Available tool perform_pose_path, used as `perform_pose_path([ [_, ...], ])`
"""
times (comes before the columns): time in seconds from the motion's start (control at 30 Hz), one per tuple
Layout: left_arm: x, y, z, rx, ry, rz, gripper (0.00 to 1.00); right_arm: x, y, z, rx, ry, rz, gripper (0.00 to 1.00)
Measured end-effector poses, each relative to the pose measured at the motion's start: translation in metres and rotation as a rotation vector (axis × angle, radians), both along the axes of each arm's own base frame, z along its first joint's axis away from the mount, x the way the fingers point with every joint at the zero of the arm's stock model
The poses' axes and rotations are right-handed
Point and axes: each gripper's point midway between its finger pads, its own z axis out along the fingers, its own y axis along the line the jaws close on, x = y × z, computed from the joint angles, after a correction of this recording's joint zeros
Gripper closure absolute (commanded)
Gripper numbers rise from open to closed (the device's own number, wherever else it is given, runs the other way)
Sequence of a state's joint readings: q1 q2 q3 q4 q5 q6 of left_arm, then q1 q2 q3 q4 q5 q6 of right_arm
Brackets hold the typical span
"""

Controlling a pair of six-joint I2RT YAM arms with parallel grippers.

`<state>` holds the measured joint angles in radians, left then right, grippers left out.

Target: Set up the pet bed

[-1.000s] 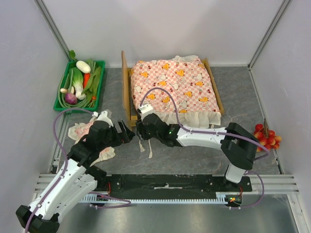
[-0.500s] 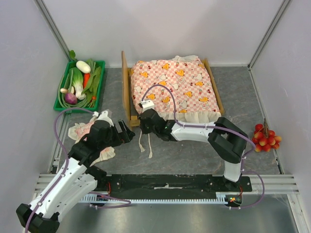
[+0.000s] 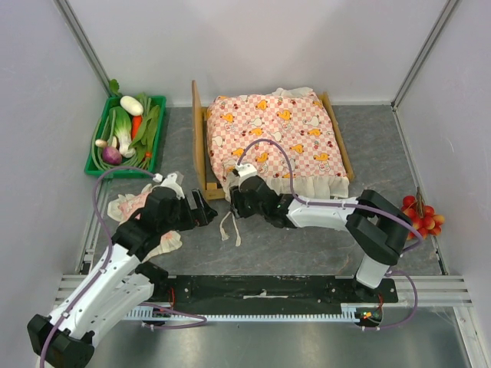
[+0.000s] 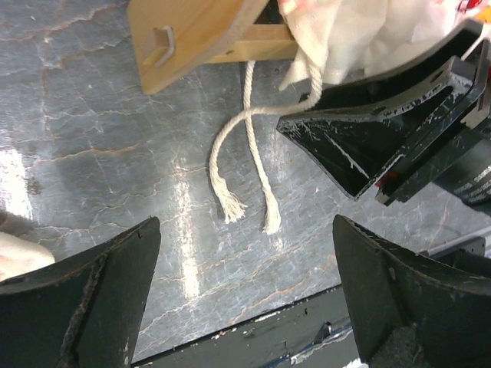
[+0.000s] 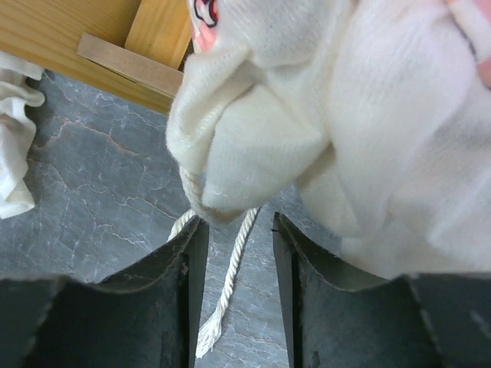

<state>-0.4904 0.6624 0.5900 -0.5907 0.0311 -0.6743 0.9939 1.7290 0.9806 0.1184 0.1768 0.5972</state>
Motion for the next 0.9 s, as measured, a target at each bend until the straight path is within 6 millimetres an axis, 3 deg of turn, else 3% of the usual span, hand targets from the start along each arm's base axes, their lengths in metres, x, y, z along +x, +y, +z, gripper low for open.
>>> perform_pose_path([
  [0.23, -0.002, -0.010, -0.006, 0.013, 0.044, -0.072, 0.03, -0.007, -0.005, 0.008, 0.017, 0.005, 0.044, 0.52],
  [0.5, -0.003, -0.012, -0.003, 0.009, 0.037, -0.096, 0.09, -0.038, -0.021, 0.025, 0.068, 0.046, 0.094, 0.57],
  [0.67, -0.004, -0.012, -0.010, 0.022, 0.069, -0.099, 0.10, -0.061, -0.018, 0.004, 0.030, 0.124, 0.125, 0.60],
  [0.87, -0.006, -0.015, -0.016, 0.025, 0.102, -0.112, 0.11, -0.083, -0.021, -0.035, -0.078, 0.217, 0.137, 0.60],
  [0.9, -0.006, -0.015, -0.016, 0.023, 0.104, -0.114, 0.15, -0.086, -0.022, -0.039, -0.091, 0.226, 0.137, 0.59],
])
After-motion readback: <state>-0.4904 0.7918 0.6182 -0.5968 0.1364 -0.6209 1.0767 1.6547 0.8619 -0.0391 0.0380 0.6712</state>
